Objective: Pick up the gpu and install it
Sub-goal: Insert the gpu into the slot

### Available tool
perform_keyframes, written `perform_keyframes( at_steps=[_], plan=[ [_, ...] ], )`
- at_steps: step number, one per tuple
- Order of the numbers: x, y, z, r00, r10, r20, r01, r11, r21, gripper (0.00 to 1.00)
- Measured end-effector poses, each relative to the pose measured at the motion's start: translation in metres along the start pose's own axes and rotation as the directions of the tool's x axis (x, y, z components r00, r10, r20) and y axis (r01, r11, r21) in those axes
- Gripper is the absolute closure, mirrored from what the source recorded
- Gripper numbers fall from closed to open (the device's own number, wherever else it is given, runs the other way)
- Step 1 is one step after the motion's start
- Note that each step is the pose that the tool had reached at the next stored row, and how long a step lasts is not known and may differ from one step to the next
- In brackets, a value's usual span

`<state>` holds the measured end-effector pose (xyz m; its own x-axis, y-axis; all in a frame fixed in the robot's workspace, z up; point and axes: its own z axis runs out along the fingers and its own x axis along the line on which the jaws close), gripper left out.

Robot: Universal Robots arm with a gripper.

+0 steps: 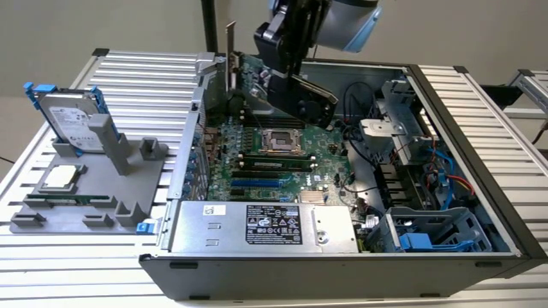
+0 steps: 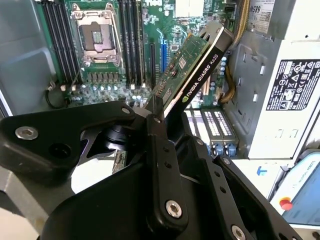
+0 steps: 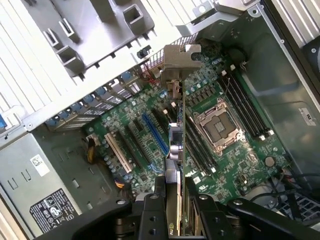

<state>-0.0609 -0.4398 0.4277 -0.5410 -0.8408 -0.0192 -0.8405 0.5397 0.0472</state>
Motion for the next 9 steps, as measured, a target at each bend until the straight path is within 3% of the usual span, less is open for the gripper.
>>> perform_keyframes(
  at_steps=[9],
  plan=[
    [0.0,0.0,0.0,0.9976,-0.07,-0.0032,0.07,0.9976,-0.0014,1.0]
  ],
)
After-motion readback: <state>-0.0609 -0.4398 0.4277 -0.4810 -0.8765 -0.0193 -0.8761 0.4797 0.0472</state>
